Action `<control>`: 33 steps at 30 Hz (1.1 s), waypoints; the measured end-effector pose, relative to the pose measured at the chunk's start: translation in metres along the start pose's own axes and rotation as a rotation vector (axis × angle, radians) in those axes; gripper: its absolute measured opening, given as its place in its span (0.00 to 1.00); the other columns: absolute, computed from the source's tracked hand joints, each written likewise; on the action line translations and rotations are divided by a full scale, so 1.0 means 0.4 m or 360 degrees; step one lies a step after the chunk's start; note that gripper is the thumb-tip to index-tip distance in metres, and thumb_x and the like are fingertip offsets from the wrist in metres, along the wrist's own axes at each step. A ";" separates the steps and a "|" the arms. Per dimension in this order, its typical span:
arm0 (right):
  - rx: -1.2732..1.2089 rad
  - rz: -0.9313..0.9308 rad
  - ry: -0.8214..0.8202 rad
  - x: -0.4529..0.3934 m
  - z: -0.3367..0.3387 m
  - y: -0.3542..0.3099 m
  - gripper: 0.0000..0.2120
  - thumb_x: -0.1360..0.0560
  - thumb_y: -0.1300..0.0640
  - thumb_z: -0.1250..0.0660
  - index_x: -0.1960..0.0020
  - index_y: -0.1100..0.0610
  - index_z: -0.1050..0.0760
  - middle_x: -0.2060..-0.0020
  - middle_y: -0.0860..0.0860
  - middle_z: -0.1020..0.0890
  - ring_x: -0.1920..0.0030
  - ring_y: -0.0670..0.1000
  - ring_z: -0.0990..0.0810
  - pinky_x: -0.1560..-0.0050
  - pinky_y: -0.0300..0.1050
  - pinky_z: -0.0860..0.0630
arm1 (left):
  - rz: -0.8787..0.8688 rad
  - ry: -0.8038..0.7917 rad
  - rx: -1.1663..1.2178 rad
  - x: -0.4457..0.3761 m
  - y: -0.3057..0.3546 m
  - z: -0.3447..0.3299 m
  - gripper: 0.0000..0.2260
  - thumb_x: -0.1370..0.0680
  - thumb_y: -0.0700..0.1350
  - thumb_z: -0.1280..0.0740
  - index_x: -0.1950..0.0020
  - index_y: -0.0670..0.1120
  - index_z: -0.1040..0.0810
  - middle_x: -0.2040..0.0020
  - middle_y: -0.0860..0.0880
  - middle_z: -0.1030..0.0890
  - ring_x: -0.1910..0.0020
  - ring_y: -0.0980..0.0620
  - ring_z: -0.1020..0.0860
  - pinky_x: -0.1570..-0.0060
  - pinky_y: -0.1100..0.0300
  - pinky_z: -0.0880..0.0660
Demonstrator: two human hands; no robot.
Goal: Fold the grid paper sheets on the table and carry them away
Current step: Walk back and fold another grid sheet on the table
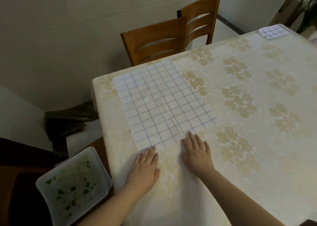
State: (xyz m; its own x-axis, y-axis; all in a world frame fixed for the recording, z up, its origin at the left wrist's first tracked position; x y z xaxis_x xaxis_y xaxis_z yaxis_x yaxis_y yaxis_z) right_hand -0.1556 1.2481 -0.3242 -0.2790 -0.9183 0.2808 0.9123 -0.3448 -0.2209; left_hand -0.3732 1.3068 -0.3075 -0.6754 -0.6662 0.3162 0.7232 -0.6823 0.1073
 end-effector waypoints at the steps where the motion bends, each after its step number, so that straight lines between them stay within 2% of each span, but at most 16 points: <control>1: 0.0019 0.0029 0.0046 -0.015 -0.005 0.003 0.28 0.22 0.43 0.56 0.24 0.49 0.41 0.20 0.49 0.54 0.21 0.55 0.56 0.25 0.58 0.56 | -0.0032 0.0009 0.0018 -0.004 -0.006 -0.006 0.25 0.24 0.56 0.45 0.35 0.46 0.21 0.29 0.45 0.27 0.32 0.47 0.26 0.37 0.50 0.27; 5: 0.0124 0.0103 0.0194 -0.050 -0.016 0.005 0.23 0.20 0.47 0.50 0.31 0.53 0.28 0.22 0.48 0.44 0.22 0.54 0.47 0.25 0.54 0.58 | -0.0071 0.0108 -0.0027 -0.017 -0.020 -0.024 0.25 0.25 0.57 0.42 0.34 0.47 0.22 0.30 0.46 0.25 0.33 0.48 0.25 0.37 0.50 0.27; 9: 0.0192 0.0068 0.0276 -0.047 -0.020 0.003 0.25 0.21 0.48 0.49 0.29 0.57 0.28 0.25 0.50 0.35 0.25 0.55 0.36 0.26 0.54 0.56 | -0.0039 0.0105 -0.0066 -0.016 -0.020 -0.023 0.27 0.26 0.56 0.42 0.35 0.42 0.22 0.31 0.46 0.24 0.34 0.48 0.24 0.33 0.51 0.31; 14: 0.0207 0.0107 0.0382 -0.001 -0.018 0.011 0.25 0.22 0.50 0.47 0.30 0.59 0.28 0.26 0.51 0.33 0.26 0.54 0.35 0.27 0.57 0.48 | -0.0042 0.0032 -0.0056 0.017 -0.008 -0.023 0.28 0.28 0.55 0.42 0.35 0.40 0.21 0.31 0.47 0.24 0.34 0.49 0.24 0.28 0.53 0.37; 18: 0.0198 0.0279 0.0607 0.075 0.002 0.008 0.21 0.26 0.54 0.44 0.39 0.59 0.21 0.28 0.52 0.29 0.28 0.53 0.32 0.28 0.57 0.44 | -0.0024 -0.0009 -0.0035 0.069 0.020 -0.013 0.27 0.30 0.55 0.42 0.40 0.40 0.18 0.34 0.47 0.22 0.36 0.49 0.23 0.29 0.55 0.52; 22: 0.0167 0.0421 0.0774 0.175 0.023 0.012 0.17 0.27 0.59 0.41 0.41 0.57 0.22 0.30 0.52 0.27 0.29 0.52 0.34 0.26 0.55 0.45 | -0.0065 0.0044 -0.0004 0.155 0.039 -0.003 0.28 0.31 0.56 0.41 0.39 0.42 0.18 0.33 0.49 0.23 0.33 0.53 0.32 0.30 0.57 0.53; 28: 0.0227 0.0560 0.0763 0.326 0.016 0.037 0.18 0.27 0.61 0.44 0.42 0.57 0.21 0.31 0.52 0.26 0.31 0.54 0.29 0.28 0.54 0.41 | -0.0151 0.0122 0.0008 0.280 0.046 0.010 0.26 0.27 0.55 0.40 0.33 0.45 0.23 0.27 0.50 0.29 0.29 0.55 0.36 0.30 0.59 0.51; 33: 0.0297 0.0549 0.0711 0.447 -0.010 0.031 0.20 0.26 0.61 0.46 0.41 0.56 0.20 0.33 0.51 0.24 0.34 0.54 0.24 0.31 0.52 0.41 | -0.0238 0.0092 0.0015 0.366 0.043 -0.003 0.25 0.28 0.54 0.40 0.33 0.46 0.23 0.28 0.52 0.29 0.30 0.56 0.35 0.29 0.61 0.53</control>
State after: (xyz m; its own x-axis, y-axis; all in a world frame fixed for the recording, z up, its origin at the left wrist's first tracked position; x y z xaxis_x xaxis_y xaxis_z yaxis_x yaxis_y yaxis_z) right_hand -0.1953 1.0787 -0.2804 -0.0190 -0.9781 -0.2072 0.9987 -0.0088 -0.0500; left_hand -0.4599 1.1972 -0.2604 -0.7827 -0.5737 0.2414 0.6150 -0.7724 0.1583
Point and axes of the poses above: each hand's wrist, its own x-axis away from the middle knuckle, its own z-axis out of the back of the hand, y = z × x, the point moved 1 cm from there along -x, towards the middle knuckle
